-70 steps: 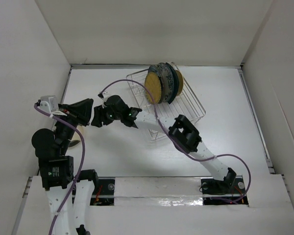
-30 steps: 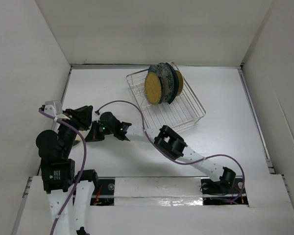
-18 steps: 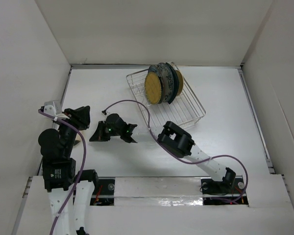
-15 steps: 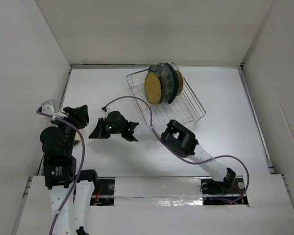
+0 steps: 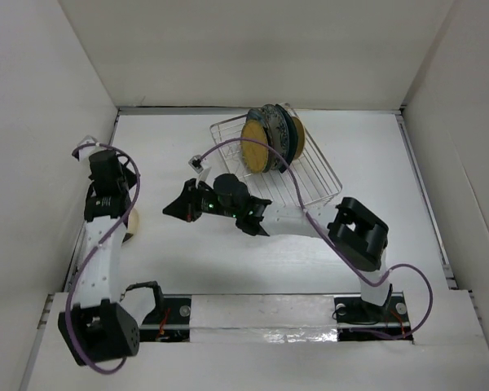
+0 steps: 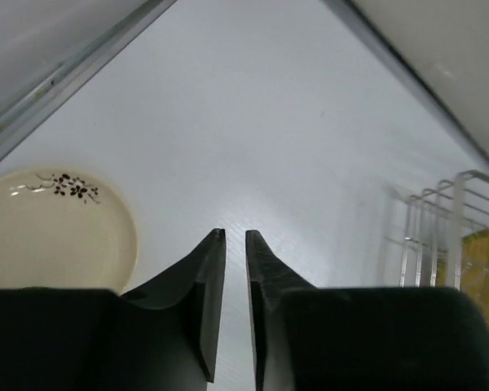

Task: Load the plates into the dish rack

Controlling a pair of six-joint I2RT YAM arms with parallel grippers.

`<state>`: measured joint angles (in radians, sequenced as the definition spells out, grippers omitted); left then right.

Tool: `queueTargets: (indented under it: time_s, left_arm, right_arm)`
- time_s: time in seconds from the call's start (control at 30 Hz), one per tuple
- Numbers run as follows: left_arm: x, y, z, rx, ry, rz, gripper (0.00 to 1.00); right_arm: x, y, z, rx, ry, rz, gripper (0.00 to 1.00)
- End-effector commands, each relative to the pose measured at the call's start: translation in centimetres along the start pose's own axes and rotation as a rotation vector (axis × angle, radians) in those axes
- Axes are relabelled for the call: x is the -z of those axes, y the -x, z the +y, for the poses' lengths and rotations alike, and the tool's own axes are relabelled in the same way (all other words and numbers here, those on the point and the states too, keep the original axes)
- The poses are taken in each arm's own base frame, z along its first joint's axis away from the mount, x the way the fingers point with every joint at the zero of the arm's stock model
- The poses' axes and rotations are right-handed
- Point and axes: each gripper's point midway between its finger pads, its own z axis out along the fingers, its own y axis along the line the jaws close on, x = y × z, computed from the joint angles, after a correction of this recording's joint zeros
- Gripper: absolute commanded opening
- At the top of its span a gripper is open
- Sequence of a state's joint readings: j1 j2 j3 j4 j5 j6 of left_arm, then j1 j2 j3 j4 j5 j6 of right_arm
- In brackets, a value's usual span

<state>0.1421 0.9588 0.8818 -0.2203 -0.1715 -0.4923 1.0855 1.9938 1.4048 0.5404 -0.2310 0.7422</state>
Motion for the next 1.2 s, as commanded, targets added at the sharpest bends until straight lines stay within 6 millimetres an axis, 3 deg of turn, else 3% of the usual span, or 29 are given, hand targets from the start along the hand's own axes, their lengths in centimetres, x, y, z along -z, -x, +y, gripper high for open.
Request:
queueTargets:
  time_s: [0.0,0.03,0.07,0.2,0.23,0.43,0.63,0.77,0.97,1.17]
  left_arm:
    - [-2.4,-0.2,1.2,0.015,0.083,0.034,0.10]
    - [-3.8,-1.6,2.1,0.004,0.121,0.089,0.07]
    - [-4.4,-1.8,3.4,0.005,0.163,0.098,0.01]
    - [-7.0,-3.5,9.8,0.042,0.322,0.173,0.00]
    - [-7.7,-5.1,11.0,0.048,0.352,0.223,0.00]
    - [-8.9,-8.7,14.7,-0.007,0.496,0.331,0.00]
    - [-9.7,-12.2,16.6,-0.045,0.556,0.456,0.00]
    - [-10.3,-13.9,16.5,-0.037,0.528,0.512,0.00]
    - [-10.8,-18.0,12.2,-0.111,0.403,0.619,0.00]
    - [-10.1,-19.2,9.3,-0.092,0.289,0.640,0.00]
  right_arm:
    - [1.4,4.3,2.4,0.151,0.030,-0.137,0.04]
    - [1.9,5.0,3.0,0.177,0.028,-0.147,0.05]
    - [2.2,5.5,3.4,0.186,0.028,-0.160,0.05]
    - [4.0,7.3,5.1,0.208,0.046,-0.217,0.06]
    - [4.2,7.5,5.3,0.213,0.046,-0.217,0.07]
    - [5.7,9.0,6.9,0.234,0.062,-0.260,0.09]
    - [6.6,9.7,7.4,0.238,0.073,-0.276,0.11]
    - [6.7,9.8,7.6,0.241,0.076,-0.270,0.12]
    - [5.7,9.1,6.5,0.232,0.053,-0.248,0.13]
    - [4.3,8.8,2.6,0.209,-0.063,-0.233,0.15]
